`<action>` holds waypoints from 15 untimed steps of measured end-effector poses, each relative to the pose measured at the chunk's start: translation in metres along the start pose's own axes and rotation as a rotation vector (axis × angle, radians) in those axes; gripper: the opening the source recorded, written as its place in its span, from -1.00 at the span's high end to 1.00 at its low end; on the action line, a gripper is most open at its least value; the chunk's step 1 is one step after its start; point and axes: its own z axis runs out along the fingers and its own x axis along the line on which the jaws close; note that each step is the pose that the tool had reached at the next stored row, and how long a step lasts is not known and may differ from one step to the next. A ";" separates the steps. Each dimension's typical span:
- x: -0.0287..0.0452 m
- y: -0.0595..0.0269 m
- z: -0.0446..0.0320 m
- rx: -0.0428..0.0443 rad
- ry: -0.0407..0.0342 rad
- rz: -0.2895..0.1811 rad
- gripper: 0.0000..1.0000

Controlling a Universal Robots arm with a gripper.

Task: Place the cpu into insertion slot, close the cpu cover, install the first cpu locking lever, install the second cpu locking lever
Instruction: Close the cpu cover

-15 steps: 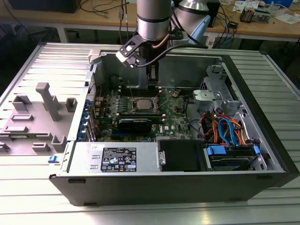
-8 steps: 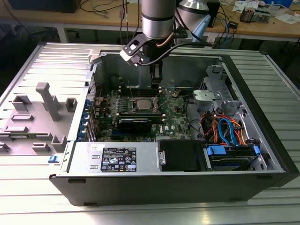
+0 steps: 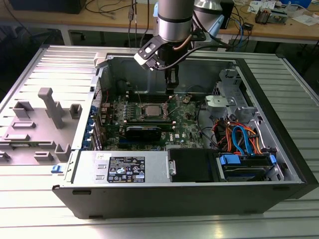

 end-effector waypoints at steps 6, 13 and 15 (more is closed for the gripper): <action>0.0000 0.0078 0.0004 0.0004 -0.0001 0.000 0.79; -0.0001 0.0120 0.0006 0.0005 -0.0001 0.000 0.79; -0.0001 0.0131 0.0006 0.0005 -0.0001 0.000 0.79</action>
